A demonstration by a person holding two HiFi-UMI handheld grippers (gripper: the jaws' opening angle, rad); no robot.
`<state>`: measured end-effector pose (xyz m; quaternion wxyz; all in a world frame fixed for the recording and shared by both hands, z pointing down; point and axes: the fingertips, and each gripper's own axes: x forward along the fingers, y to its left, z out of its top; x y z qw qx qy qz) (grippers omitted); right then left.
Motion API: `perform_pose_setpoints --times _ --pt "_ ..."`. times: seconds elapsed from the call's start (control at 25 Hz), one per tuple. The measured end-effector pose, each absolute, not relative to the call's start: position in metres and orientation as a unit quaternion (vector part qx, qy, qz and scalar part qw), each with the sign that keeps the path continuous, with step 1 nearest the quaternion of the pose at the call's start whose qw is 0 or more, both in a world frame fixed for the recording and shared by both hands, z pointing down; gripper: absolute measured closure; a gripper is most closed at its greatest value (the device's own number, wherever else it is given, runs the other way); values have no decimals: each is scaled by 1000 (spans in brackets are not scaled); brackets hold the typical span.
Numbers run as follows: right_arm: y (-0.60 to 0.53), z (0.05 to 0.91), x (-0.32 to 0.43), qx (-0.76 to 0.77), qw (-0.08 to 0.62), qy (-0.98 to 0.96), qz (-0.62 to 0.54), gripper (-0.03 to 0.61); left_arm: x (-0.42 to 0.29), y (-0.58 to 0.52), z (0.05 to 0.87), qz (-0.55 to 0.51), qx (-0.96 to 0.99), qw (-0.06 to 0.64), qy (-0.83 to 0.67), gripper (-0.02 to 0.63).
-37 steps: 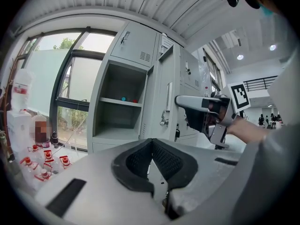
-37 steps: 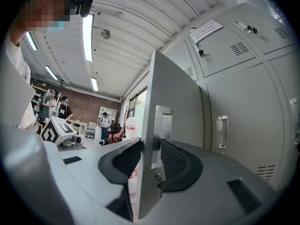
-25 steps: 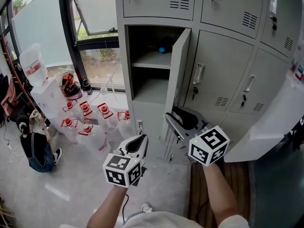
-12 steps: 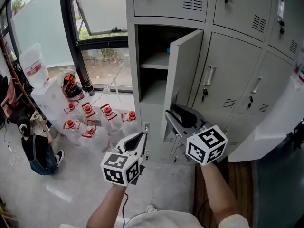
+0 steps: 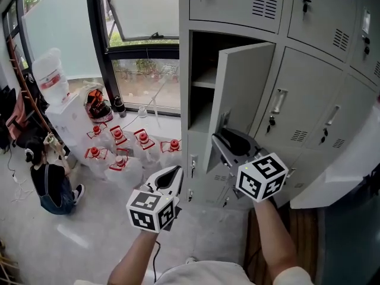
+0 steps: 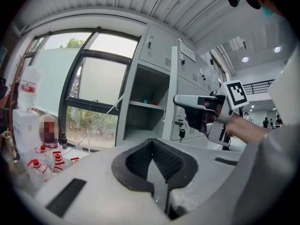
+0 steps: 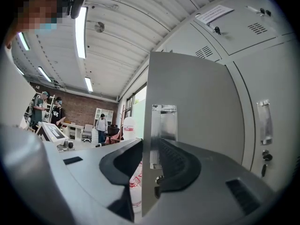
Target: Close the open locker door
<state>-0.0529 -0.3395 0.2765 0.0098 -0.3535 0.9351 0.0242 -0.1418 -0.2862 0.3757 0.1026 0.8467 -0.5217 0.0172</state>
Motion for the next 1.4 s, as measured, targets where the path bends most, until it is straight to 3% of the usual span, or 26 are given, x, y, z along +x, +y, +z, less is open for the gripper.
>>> perform_pose_setpoints --times 1.4 --pt "-462 275 -122 -342 13 939 9 549 -224 -375 378 21 788 107 -606 607"
